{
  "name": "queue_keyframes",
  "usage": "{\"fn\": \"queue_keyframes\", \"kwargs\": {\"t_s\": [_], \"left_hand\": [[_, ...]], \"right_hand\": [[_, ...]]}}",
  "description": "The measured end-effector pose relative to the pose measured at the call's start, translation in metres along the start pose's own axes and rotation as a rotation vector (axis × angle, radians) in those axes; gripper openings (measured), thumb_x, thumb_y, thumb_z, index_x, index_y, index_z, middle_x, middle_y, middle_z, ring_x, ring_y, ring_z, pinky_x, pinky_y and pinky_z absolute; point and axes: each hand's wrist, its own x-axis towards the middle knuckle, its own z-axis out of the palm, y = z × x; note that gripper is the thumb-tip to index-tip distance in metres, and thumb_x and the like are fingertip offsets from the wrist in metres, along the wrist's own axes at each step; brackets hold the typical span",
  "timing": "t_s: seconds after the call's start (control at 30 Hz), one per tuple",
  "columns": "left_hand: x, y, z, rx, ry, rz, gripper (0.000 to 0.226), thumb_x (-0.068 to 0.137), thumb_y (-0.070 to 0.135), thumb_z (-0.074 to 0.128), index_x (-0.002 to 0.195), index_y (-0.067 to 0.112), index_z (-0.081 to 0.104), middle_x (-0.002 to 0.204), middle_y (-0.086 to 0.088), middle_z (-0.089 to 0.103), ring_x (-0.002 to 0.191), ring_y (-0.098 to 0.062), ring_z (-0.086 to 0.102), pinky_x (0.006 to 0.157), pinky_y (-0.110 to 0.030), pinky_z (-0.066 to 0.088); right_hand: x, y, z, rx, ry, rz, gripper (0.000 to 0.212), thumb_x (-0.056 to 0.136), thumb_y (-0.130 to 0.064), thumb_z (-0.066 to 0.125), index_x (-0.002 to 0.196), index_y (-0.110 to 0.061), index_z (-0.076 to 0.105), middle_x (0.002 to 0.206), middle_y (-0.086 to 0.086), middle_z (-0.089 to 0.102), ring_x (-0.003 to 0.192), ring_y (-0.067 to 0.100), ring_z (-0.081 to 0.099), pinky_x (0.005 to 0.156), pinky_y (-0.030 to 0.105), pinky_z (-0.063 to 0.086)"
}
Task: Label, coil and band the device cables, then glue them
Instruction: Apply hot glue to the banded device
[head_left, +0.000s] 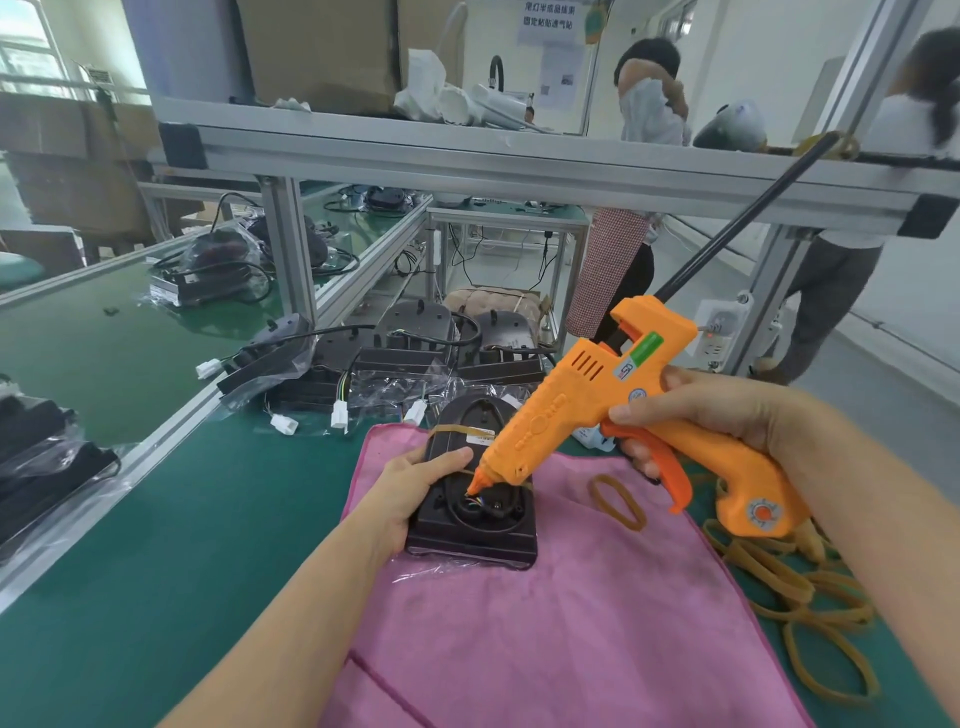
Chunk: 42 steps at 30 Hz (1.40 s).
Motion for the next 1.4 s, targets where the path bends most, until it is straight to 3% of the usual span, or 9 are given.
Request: {"fn": "queue_keyframes", "kwargs": {"t_s": [0.33,0.67,0.87,1.0,1.2,1.4], "left_hand": [[0.000,0.000,0.000,0.015,0.016,0.001,0.029,0.080,0.017,0.076,0.106,0.008,0.066,0.092,-0.025,0.072,0.069,-0.033,0.071,0.066,-0.045,0.061],[-0.001,0.001,0.001,0.007,0.021,-0.009,0.024,0.080,0.016,0.076,0.101,0.008,0.066,0.090,-0.023,0.073,0.067,-0.032,0.072,0.058,-0.041,0.059],[-0.001,0.001,0.001,0.015,0.019,-0.007,0.027,0.080,0.017,0.076,0.103,0.008,0.066,0.093,-0.025,0.072,0.069,-0.033,0.071,0.064,-0.045,0.060],[-0.002,0.001,0.001,0.014,0.020,0.003,0.030,0.080,0.017,0.076,0.106,0.007,0.065,0.094,-0.026,0.072,0.070,-0.034,0.070,0.069,-0.048,0.060],[-0.004,0.001,0.001,-0.003,0.011,0.013,0.028,0.082,0.015,0.074,0.107,0.006,0.065,0.093,-0.025,0.071,0.068,-0.033,0.070,0.067,-0.046,0.061],[-0.004,0.000,0.001,-0.006,0.010,0.021,0.025,0.082,0.015,0.074,0.104,0.008,0.064,0.091,-0.024,0.072,0.068,-0.033,0.070,0.064,-0.044,0.061]], "right_hand": [[-0.005,-0.004,0.002,-0.031,-0.014,-0.012,0.023,0.074,-0.029,0.080,0.090,-0.015,0.072,0.072,0.016,0.063,0.065,0.029,0.062,0.066,0.037,0.053],[-0.012,-0.009,0.003,-0.095,0.018,-0.042,0.022,0.077,-0.024,0.077,0.093,-0.010,0.069,0.070,0.019,0.061,0.062,0.030,0.061,0.067,0.038,0.054],[-0.009,-0.011,0.005,-0.110,0.042,-0.033,0.036,0.073,-0.024,0.081,0.101,-0.008,0.066,0.072,0.020,0.062,0.063,0.031,0.061,0.067,0.039,0.053],[-0.006,-0.012,0.010,-0.101,0.036,-0.044,0.020,0.075,-0.023,0.078,0.092,-0.015,0.070,0.072,0.019,0.063,0.062,0.030,0.062,0.064,0.036,0.054],[-0.005,-0.009,0.006,-0.097,0.047,-0.037,0.038,0.075,-0.024,0.079,0.106,-0.007,0.064,0.074,0.020,0.063,0.064,0.031,0.062,0.066,0.037,0.054],[-0.006,-0.007,0.003,-0.104,0.042,-0.048,0.020,0.078,-0.026,0.077,0.093,-0.014,0.071,0.072,0.019,0.062,0.065,0.030,0.062,0.069,0.039,0.053]]}}
